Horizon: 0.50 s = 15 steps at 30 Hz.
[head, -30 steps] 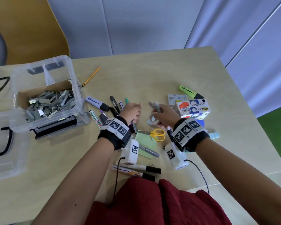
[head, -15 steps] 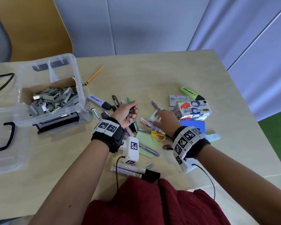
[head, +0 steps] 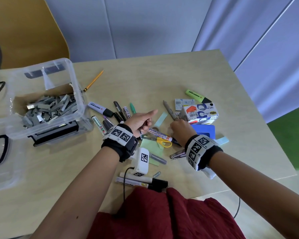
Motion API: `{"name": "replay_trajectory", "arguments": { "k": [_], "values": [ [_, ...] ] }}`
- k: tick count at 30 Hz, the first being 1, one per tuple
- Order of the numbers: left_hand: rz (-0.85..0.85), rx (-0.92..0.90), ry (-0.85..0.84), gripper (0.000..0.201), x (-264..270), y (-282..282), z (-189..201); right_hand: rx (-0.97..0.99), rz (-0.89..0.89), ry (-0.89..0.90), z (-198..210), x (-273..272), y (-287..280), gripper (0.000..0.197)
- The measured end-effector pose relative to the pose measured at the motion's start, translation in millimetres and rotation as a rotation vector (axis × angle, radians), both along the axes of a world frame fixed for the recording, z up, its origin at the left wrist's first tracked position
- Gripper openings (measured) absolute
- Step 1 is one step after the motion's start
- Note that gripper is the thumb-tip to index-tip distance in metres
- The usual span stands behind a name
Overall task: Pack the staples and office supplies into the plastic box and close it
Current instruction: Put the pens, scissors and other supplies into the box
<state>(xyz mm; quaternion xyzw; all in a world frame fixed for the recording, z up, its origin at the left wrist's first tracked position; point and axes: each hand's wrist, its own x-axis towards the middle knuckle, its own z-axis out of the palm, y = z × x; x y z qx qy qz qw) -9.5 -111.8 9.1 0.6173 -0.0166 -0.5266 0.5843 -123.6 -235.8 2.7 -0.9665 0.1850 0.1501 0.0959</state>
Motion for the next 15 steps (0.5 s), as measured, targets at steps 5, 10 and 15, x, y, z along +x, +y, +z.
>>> {"name": "replay_trajectory", "arguments": {
  "k": [5, 10, 15],
  "values": [
    [0.088, 0.016, 0.092, 0.034, 2, 2, 1, 0.153, -0.163, -0.091, 12, 6, -2, 0.02],
    [0.115, 0.095, 0.115, 0.034, -3, 3, 4, 0.367, -0.159, -0.358, 48, 25, 16, 0.018],
    [0.066, 0.095, 0.15, 0.034, -9, 4, 11, 0.351, -0.076, -0.318, 54, 32, 35, 0.017]
  ]
}}
